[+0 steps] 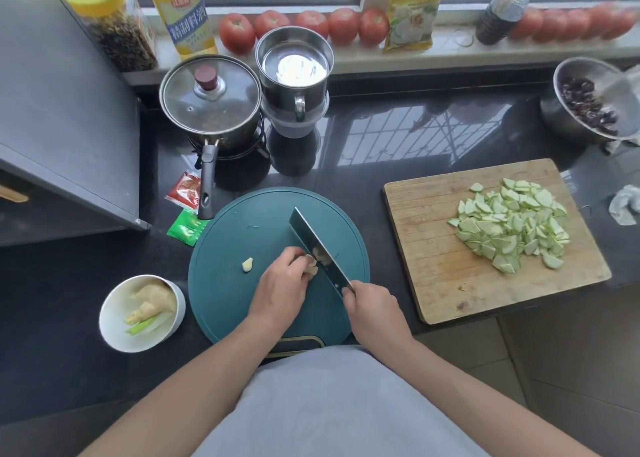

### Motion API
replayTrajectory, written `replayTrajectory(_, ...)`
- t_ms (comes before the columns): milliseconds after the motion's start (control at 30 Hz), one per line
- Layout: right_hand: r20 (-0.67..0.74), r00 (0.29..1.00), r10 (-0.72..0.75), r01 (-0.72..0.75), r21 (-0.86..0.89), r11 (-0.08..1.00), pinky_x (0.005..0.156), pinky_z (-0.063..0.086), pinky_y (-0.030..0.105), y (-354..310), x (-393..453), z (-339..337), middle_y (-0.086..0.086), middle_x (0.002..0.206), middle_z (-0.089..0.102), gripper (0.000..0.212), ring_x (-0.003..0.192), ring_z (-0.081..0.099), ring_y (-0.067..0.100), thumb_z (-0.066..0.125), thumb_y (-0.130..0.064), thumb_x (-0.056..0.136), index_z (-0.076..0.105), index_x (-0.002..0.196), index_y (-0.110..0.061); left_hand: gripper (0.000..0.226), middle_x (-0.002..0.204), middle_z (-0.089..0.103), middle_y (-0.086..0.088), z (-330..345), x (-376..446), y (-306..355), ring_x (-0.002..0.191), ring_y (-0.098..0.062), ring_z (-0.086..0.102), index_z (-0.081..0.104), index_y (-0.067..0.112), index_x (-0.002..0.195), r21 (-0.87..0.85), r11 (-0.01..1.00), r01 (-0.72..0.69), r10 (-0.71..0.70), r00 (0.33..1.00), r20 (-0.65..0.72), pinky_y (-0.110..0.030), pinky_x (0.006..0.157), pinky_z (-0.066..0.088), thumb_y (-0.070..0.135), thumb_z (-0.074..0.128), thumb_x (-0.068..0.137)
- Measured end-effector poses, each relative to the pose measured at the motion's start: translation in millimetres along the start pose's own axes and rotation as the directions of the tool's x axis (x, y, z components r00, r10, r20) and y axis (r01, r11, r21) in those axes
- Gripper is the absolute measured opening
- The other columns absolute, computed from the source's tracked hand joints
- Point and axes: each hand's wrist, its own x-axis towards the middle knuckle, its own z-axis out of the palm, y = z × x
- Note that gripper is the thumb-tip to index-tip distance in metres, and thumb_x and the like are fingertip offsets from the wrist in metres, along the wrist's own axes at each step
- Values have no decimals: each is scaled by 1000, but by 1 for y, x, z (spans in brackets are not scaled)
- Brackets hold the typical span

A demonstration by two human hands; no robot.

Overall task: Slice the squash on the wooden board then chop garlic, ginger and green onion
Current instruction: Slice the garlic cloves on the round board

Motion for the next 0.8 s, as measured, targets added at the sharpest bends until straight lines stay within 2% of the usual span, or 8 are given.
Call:
replayTrajectory(100, 13, 1000, 20, -20, 21, 1000, 62, 50, 39, 0, 1, -2, -3, 69, 58, 36, 63, 56, 20, 37, -38, 101, 50, 73, -20, 9, 106, 67, -5, -1, 4, -3, 87, -28, 64, 72, 3, 98, 59, 995, -84, 83, 996, 13, -44, 72, 56, 6, 74, 90)
replayTrajectory(233, -6, 999, 43, -42, 39, 998, 60, 47, 39, -1, -8, -5, -2, 68, 58, 36, 63, 56, 23, 36, -37, 101, 49, 72, -19, 8, 99, 66, -6, 5, 4, -2, 82, -29, 63, 72, 3, 97, 66, 997, -36, 37, 999, -15, -43, 67, 55, 11, 71, 94)
replayTrajectory(400, -18, 1000, 18, -19, -22, 1000, 50, 32, 35, 3, -19, -7, -7, 62, 50, 38, 56, 49, 19, 37, -33, 101, 37, 64, -22, 5, 89, 63, -8, 8, 3, 0, 74, -31, 58, 69, 4, 94, 89, 994, -61, 64, 997, -34, -45, 57, 53, 9, 71, 93)
replayTrajectory(667, 10, 999, 37, -37, -31, 999, 46, 22, 33, 8, -20, -2, -6, 61, 45, 35, 52, 39, 14, 36, -29, 98, 33, 64, -22, 11, 93, 63, -6, 7, 5, 3, 77, -29, 56, 66, 5, 89, 121, 990, -74, 77, 997, -18, -46, 59, 53, 12, 65, 97)
replayTrajectory(800, 33, 998, 62, -60, -48, 997, 48, 25, 35, 13, -21, 2, -6, 64, 47, 33, 54, 41, 18, 34, -29, 98, 33, 66, -22, 11, 91, 62, -6, 8, 5, 7, 74, -29, 54, 64, 6, 86, 124, 989, -75, 78, 997, -21, -44, 57, 52, 10, 66, 97)
